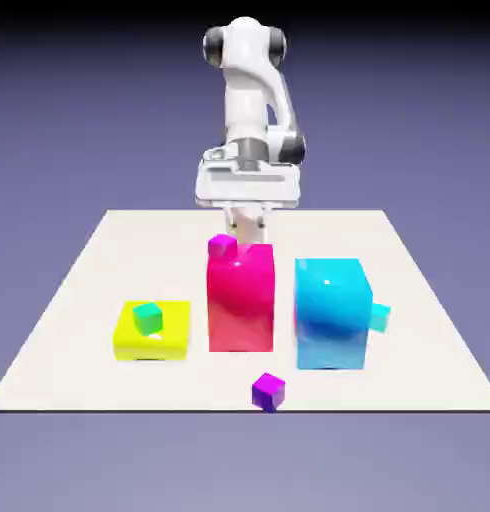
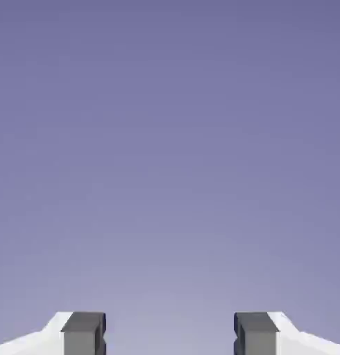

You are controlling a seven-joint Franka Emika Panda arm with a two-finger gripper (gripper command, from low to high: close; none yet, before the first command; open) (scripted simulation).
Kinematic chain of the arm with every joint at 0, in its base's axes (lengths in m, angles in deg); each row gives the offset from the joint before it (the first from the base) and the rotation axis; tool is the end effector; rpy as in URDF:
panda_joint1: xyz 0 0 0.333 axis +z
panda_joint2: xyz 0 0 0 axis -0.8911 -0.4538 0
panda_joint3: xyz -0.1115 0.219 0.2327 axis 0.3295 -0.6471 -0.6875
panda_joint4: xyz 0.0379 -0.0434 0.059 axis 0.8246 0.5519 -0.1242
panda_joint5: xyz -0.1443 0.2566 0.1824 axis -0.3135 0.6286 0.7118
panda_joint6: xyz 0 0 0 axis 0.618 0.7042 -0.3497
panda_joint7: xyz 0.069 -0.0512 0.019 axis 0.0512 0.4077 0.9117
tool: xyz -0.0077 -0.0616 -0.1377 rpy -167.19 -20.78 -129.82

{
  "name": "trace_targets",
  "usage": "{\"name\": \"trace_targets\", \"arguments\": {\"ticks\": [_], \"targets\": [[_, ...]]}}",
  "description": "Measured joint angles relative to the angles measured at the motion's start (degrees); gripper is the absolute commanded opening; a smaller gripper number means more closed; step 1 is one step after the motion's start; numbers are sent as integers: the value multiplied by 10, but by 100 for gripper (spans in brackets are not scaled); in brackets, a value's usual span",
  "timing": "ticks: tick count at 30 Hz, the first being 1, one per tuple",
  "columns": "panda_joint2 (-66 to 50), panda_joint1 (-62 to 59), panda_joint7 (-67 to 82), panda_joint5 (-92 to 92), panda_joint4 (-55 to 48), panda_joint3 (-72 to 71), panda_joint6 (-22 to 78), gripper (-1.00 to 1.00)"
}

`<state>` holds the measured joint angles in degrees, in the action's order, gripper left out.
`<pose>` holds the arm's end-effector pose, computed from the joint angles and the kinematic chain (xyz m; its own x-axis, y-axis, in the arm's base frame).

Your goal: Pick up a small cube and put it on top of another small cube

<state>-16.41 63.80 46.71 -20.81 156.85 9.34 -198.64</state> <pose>0.3825 0.0100 0.4700 0.5688 -0.6387 0.5182 -0.4648 -0.7694 -0.4382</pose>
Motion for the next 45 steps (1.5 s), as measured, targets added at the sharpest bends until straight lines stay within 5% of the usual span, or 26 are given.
{"name": "trace_targets", "arguments": {"ticks": [35,40,41,45], "targets": [[-727,28,162,-329,-633,-148,755,0],[-755,11,140,-355,-584,-132,681,0],[-755,11,140,-355,-584,-132,681,-100],[-737,22,155,-337,-617,-143,731,-100]]}}
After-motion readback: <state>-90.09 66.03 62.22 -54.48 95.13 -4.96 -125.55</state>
